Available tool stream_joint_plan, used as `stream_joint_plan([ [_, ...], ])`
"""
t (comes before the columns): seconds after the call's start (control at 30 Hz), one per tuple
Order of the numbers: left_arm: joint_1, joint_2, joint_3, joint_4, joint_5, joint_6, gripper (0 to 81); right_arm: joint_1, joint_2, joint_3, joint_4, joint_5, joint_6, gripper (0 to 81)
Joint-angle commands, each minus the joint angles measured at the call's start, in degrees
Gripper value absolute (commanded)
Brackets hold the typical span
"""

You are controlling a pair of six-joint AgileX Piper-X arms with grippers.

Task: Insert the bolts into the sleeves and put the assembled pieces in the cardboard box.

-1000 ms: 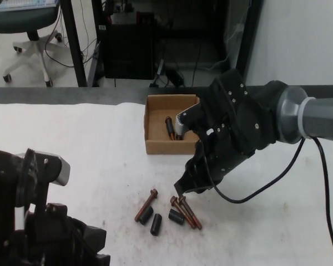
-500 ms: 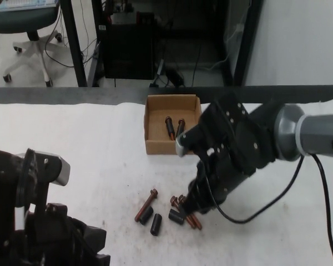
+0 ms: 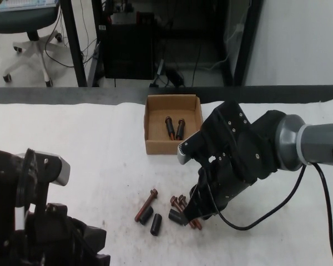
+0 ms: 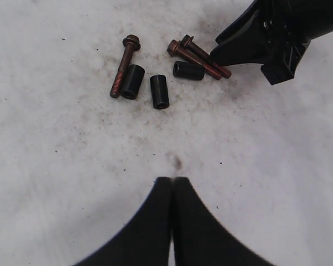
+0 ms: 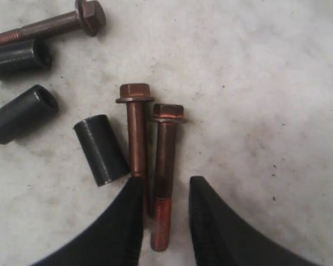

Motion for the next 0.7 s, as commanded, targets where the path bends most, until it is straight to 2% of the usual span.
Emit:
stream_joint_plan([
  [0.0,-0.20,0.24,0.01,-0.12,-0.54,0.12,0.2,0.13,-0.04,0.06,-0.25,0.46,-0.93,26.8],
  [0.5,-0.20,0.24,0.01,-0.12,-0.54,0.12,0.2,0.28,2.85,0.06,-0.04,0.34,-1.33,26.8],
  [0.67,-0.20,0.24,0.01,2.68,-0.54,0.12,0.2,0.33,4.97,0.06,0.24,2.53,-1.23,25.2],
])
